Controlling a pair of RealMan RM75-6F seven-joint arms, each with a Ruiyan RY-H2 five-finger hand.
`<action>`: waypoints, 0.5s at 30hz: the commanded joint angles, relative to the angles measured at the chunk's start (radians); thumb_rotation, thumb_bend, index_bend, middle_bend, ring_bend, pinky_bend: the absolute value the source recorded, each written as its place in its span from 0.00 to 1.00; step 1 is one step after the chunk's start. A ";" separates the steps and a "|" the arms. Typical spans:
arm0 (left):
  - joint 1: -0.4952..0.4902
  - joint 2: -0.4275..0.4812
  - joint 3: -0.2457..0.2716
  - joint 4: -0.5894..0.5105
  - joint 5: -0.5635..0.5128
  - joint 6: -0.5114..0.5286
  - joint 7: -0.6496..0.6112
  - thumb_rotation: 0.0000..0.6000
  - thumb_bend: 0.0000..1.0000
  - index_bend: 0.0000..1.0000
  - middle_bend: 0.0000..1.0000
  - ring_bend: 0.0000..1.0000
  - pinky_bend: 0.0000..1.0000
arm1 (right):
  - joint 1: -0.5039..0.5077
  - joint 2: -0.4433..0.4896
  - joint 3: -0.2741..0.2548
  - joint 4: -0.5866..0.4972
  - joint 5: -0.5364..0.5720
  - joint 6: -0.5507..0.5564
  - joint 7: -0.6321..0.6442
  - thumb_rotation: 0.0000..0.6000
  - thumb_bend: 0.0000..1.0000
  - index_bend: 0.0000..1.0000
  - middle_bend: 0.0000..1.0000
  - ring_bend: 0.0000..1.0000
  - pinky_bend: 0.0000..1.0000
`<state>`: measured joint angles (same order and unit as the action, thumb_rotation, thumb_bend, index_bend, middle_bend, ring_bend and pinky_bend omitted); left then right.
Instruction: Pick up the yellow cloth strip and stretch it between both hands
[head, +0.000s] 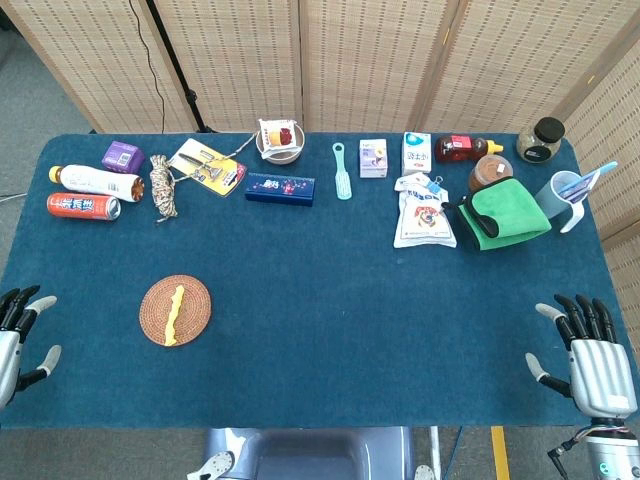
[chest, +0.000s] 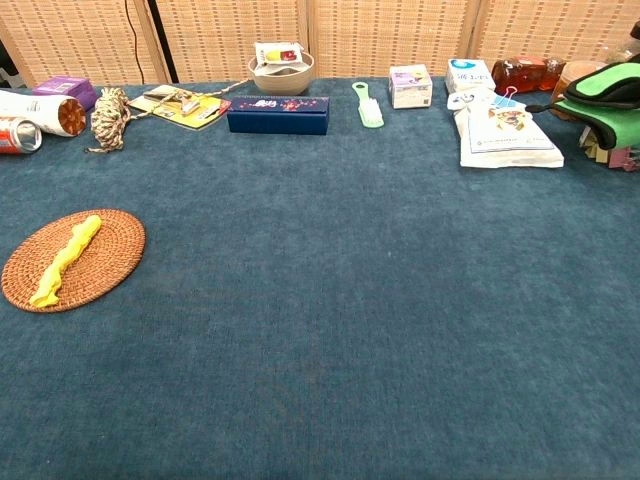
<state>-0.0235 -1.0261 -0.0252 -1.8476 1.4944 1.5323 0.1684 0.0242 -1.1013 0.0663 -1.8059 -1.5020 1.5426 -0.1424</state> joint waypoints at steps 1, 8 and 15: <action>-0.002 -0.001 0.001 0.000 0.000 -0.004 0.002 1.00 0.29 0.24 0.13 0.10 0.01 | 0.000 0.000 -0.001 0.002 0.001 -0.002 0.000 1.00 0.31 0.24 0.13 0.07 0.00; -0.008 0.001 0.005 0.001 0.000 -0.019 0.003 1.00 0.29 0.24 0.13 0.12 0.01 | -0.006 0.005 -0.003 0.001 0.000 0.004 0.006 1.00 0.31 0.24 0.13 0.07 0.00; -0.028 0.013 -0.002 0.029 0.010 -0.041 -0.029 1.00 0.29 0.27 0.14 0.13 0.01 | -0.017 0.017 -0.009 -0.008 -0.003 0.015 0.004 1.00 0.31 0.24 0.13 0.07 0.00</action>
<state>-0.0456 -1.0168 -0.0257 -1.8244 1.5032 1.4990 0.1435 0.0076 -1.0847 0.0578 -1.8135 -1.5051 1.5567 -0.1381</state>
